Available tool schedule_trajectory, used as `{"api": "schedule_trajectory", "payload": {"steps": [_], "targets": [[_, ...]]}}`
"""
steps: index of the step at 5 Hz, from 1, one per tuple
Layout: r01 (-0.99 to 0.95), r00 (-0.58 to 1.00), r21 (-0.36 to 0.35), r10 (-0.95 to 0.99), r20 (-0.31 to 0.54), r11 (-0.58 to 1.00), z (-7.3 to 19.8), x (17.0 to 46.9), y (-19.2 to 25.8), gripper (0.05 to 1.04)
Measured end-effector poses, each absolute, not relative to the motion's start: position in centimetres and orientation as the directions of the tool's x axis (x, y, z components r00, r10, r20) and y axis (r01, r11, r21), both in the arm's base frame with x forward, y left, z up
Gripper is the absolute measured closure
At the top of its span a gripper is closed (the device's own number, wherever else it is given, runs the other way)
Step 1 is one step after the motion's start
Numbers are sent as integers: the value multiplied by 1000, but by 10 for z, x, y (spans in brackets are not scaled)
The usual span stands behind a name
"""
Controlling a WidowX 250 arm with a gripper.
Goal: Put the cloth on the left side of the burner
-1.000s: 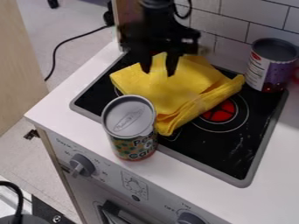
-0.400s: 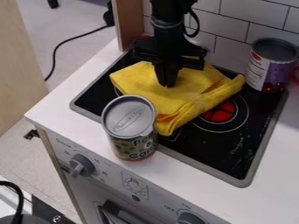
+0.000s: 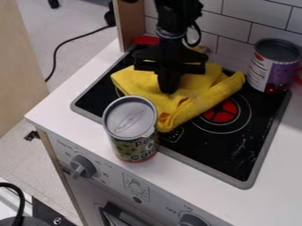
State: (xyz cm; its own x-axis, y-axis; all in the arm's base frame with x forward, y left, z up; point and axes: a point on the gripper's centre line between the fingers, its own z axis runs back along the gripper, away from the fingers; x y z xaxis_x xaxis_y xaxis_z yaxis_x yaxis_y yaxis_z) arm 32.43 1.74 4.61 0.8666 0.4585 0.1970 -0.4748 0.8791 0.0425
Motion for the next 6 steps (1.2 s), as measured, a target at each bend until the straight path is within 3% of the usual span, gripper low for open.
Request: {"api": "schedule_trajectory", "payload": {"steps": [3, 4, 6], "targets": [[-734, 672, 85, 704, 228, 674, 46, 326, 26, 1031], [-774, 631, 117, 741, 227, 623, 45, 319, 29, 1031], [-824, 564, 108, 788, 246, 556, 45, 315, 46, 1031]]}}
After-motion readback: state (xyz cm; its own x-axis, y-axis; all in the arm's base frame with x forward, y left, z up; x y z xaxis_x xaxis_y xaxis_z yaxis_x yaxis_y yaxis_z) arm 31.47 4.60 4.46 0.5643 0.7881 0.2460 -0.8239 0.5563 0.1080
